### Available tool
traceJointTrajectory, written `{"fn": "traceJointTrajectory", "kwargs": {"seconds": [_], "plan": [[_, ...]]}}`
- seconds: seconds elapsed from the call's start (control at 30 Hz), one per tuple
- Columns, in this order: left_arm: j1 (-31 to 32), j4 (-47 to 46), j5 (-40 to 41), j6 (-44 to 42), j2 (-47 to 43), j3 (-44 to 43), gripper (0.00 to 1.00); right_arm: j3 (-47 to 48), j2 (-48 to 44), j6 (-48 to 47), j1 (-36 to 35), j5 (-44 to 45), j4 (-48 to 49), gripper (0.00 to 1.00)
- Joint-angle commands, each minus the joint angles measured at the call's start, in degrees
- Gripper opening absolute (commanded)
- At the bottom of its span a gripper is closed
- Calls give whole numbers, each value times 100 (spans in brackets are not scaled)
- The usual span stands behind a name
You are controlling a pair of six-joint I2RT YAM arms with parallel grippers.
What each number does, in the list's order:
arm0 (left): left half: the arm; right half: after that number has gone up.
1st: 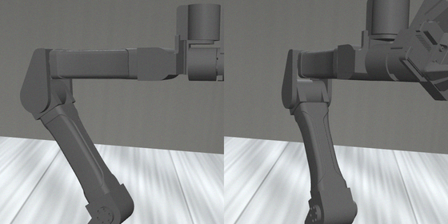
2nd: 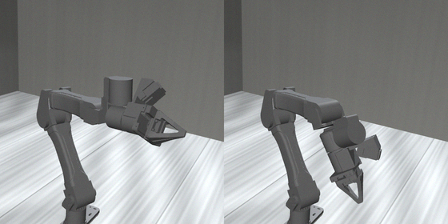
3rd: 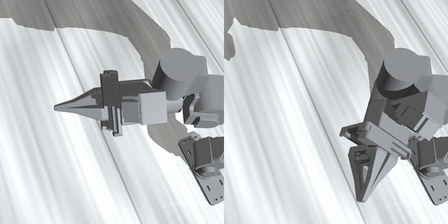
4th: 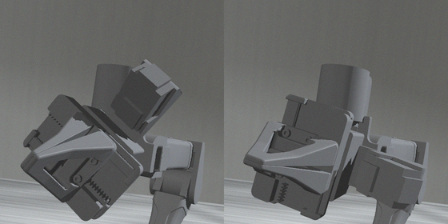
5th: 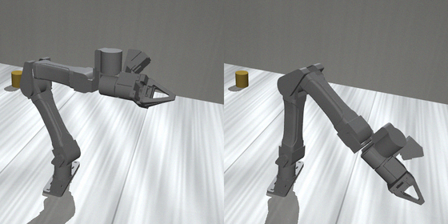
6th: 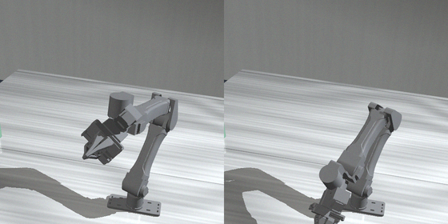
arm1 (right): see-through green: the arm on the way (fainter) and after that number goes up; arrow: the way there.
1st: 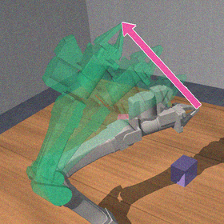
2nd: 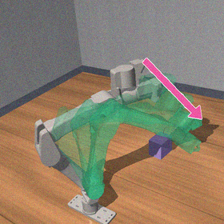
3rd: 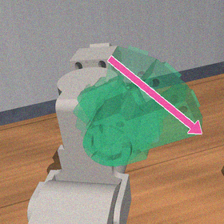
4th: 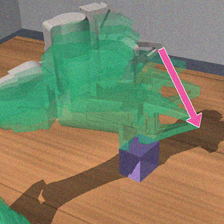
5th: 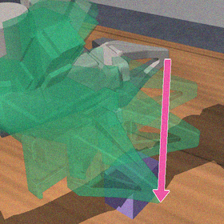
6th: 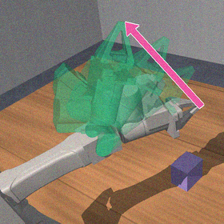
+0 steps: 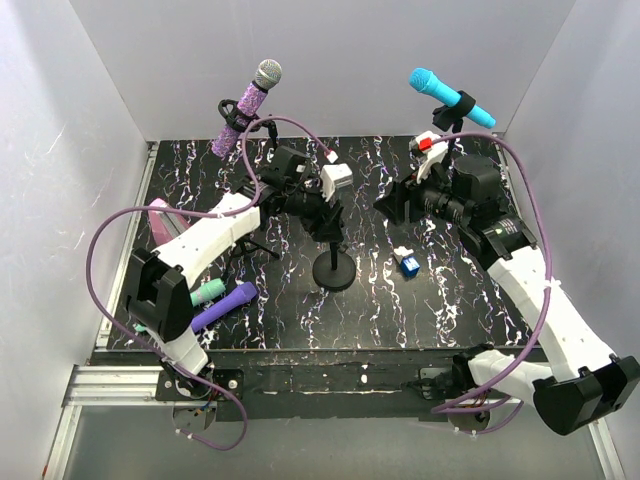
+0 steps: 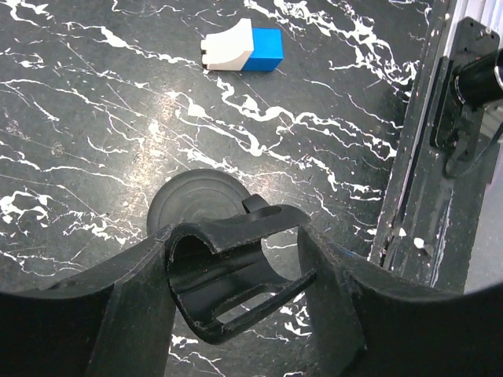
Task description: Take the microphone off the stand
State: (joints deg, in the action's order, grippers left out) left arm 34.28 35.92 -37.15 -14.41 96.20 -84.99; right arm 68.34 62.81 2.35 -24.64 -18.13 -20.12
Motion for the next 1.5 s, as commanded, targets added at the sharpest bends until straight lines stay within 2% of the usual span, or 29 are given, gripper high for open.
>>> {"fn": "traceJointTrajectory", "kwargs": {"seconds": [0.0, 0.27, 0.43, 0.57, 0.7, 1.0, 1.03, 1.07, 1.13, 1.2, 1.33, 1.47], "plan": [[17, 99, -240, -158, 135, -456, 48, 39, 56, -59, 65, 46, 113, 67], [26, -357, -144, -395, 548, -1001, 23, 66, 91, -156, 205, 240, 228, 66], [26, -1244, -21, -387, 715, -1081, 17, 75, 83, -217, 311, 301, 175, 66], [26, -1991, 435, -308, 1075, -1247, 10, 83, 74, -217, 399, 319, 114, 65], [8, -2449, 1173, -150, 1620, -1774, 9, 162, 74, -217, 487, 363, -35, 65], [-97, -2669, 1693, -35, 2596, -2952, 12, 127, 91, -340, 610, 337, -80, 65], [-106, -2669, 1728, -35, 2692, -3040, 16, 136, 100, -340, 619, 336, -80, 65], [-123, -2678, 1763, 0, 2728, -3111, 24, 136, 109, -340, 636, 345, -80, 65], [-150, -2739, 1737, 114, 2763, -3190, 51, 154, 135, -332, 663, 336, -89, 65], [-150, -2871, 1658, 167, 2693, -3217, 67, 171, 162, -323, 671, 328, -89, 65], [-141, -2933, 1193, 360, 2421, -3427, 83, 215, 241, -288, 680, 258, -36, 65], [-89, -2881, 947, 369, 1930, -3463, 89, 294, 337, -279, 689, 196, 17, 65]]}}
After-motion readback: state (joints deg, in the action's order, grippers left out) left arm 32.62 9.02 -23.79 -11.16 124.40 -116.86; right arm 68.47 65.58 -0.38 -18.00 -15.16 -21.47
